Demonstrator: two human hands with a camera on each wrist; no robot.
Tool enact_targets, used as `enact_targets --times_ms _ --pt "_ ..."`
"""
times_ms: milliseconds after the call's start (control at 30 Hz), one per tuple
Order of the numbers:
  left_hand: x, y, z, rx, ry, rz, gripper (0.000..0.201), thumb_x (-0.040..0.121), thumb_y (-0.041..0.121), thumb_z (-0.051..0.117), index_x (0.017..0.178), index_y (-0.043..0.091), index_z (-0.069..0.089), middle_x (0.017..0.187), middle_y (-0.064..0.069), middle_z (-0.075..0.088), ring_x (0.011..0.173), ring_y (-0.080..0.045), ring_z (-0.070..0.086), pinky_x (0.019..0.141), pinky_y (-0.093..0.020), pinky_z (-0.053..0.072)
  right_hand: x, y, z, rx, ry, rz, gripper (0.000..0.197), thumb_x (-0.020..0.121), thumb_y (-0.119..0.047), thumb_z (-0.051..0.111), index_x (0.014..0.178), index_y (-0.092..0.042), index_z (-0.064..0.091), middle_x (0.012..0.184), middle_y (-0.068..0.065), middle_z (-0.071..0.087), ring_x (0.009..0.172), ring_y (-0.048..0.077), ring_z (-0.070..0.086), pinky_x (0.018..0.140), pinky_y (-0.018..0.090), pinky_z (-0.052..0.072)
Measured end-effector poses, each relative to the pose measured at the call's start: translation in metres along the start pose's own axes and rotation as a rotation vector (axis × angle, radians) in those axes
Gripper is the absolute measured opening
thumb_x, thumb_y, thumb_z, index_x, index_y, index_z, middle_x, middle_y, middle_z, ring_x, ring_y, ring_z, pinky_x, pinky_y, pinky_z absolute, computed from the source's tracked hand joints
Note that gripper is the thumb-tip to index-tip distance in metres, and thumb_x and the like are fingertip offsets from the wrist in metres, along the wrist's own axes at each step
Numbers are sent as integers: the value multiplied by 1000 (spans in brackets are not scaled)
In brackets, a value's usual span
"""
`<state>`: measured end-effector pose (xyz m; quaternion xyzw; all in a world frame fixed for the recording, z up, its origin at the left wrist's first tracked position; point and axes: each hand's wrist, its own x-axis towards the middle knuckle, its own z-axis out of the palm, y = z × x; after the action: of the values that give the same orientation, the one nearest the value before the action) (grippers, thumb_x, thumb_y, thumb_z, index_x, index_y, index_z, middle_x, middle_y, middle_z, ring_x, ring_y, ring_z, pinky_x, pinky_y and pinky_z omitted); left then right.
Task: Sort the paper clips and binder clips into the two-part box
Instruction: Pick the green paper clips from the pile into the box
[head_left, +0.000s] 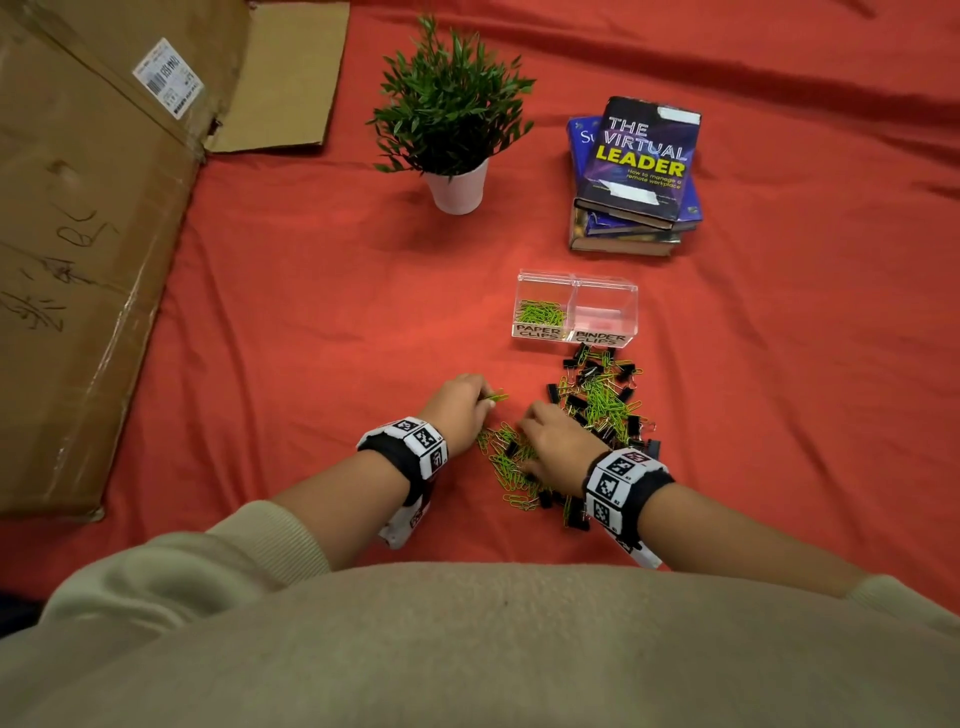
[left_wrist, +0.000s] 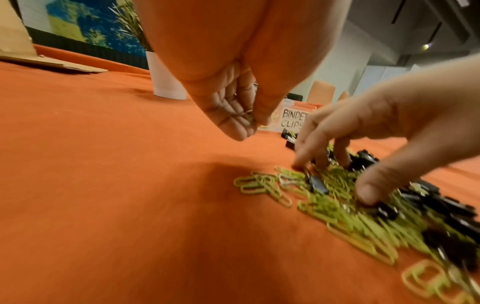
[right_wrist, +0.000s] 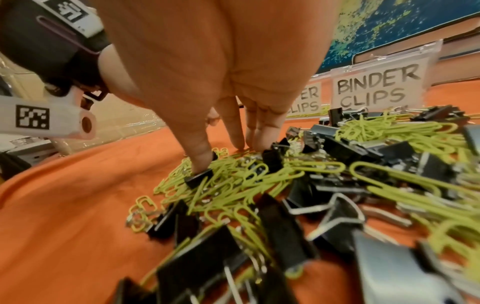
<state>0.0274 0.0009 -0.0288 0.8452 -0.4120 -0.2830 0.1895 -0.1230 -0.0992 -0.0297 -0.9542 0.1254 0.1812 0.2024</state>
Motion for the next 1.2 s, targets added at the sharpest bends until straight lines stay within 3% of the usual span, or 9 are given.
enact_targets --times_ms 133,333,500,633,767,933,1033,1100,1200 --pt "18 16 -9 -85 20 -42 14 92 18 56 100 9 62 103 -12 64 94 -27 59 78 -29 42 -4 8 2 45 -11 30 31 88 -11 59 118 -3 56 114 9 47 107 25 48 93 32 42" --pt "64 49 -30 -69 73 -42 14 92 17 57 99 7 61 103 -13 64 94 -29 59 79 -31 44 -4 13 -6 180 -63 100 15 92 -14 55 103 -5 58 110 9 53 104 22 49 86 26 38" --pt "101 67 -41 23 83 -4 16 91 14 57 103 4 62 114 -15 59 104 -30 57 89 -34 44 0 17 -32 508 4 272 2 91 -15 58 90 -13 59 82 -6 58 76 11 56 68 24 48" --pt "111 68 -36 87 30 30 18 91 11 56 106 3 61 118 -16 56 107 -31 56 91 -34 44 10 33 -70 703 115 342 8 88 -15 63 92 -8 63 80 -2 63 66 9 53 56 17 43" --pt "101 61 -32 51 48 91 23 89 11 59 112 6 59 119 -12 51 104 -27 55 92 -33 44 39 53 -104 769 230 406 6 85 -12 66 84 -12 60 80 1 62 70 14 56 61 21 47" --pt "61 39 -31 4 53 126 16 87 12 59 103 11 62 104 -7 52 91 -22 55 85 -33 47 81 61 -120 489 250 436 10 85 -11 65 92 -4 63 82 7 63 75 20 59 58 24 43" --pt "32 21 -24 63 -119 130 16 86 12 57 101 11 64 103 -6 55 92 -21 57 85 -30 46 91 58 -120 357 227 406 16 85 -9 61 100 -3 63 102 15 65 93 29 62 76 31 47" --pt "17 12 -16 117 -205 147 18 85 14 58 102 11 63 105 -7 56 95 -22 57 84 -27 43 85 49 -115 251 260 341 24 85 -8 60 109 -3 62 117 15 57 104 29 57 88 32 45" --pt "0 4 -1 156 -260 148 22 83 22 63 102 11 61 105 -7 55 97 -25 58 84 -34 48 67 32 -94 167 238 202 26 87 -11 59 112 -8 61 119 10 51 107 26 54 94 33 45"
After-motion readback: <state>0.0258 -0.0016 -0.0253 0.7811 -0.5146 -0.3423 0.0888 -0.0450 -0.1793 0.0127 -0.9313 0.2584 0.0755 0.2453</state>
